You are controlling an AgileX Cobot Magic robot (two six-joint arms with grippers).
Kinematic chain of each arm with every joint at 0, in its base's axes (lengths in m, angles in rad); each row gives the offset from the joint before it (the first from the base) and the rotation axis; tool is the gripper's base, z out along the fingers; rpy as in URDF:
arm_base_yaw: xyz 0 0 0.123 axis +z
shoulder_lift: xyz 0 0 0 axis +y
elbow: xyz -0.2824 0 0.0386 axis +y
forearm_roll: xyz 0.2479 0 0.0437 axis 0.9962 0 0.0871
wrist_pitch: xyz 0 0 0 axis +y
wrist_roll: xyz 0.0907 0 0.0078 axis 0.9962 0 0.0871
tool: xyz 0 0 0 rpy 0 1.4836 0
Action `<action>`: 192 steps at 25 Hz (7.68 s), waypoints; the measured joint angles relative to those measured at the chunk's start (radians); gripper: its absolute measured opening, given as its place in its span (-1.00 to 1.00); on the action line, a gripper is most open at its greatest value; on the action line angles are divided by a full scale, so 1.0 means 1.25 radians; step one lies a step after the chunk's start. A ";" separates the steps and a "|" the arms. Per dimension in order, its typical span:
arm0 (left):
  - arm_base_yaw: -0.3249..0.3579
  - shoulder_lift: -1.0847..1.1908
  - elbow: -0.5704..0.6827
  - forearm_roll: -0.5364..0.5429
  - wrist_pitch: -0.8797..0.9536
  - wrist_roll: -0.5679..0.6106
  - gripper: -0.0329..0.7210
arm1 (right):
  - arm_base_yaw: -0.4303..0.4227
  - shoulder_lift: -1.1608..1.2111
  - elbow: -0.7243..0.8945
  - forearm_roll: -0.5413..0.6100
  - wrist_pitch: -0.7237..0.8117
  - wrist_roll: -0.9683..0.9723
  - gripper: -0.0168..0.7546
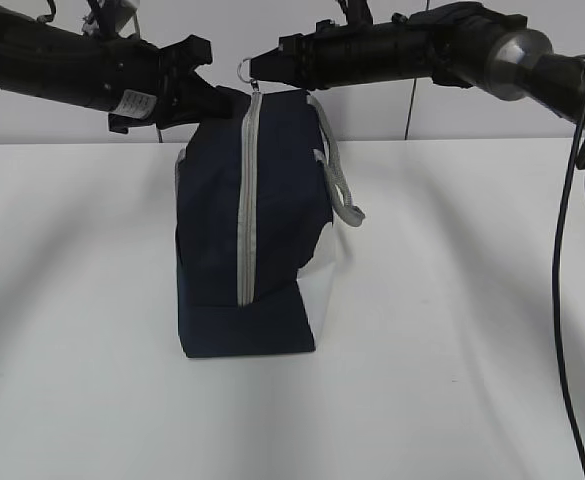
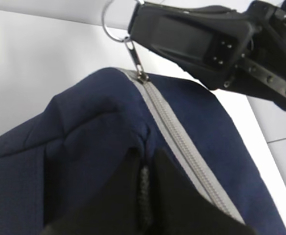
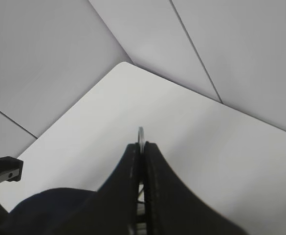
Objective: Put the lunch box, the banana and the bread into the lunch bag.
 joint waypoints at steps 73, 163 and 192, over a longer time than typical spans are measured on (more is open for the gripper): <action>0.077 -0.177 -0.002 0.341 0.122 -0.193 0.34 | -0.055 -0.345 0.405 -0.046 0.056 -0.082 0.35; 0.077 -1.407 0.740 0.904 0.345 -0.572 0.16 | 0.385 -1.896 1.509 1.337 1.600 -1.648 0.50; 0.188 -1.560 0.740 0.905 0.348 -0.572 -0.14 | -0.237 -2.058 1.509 1.339 1.600 -1.646 0.50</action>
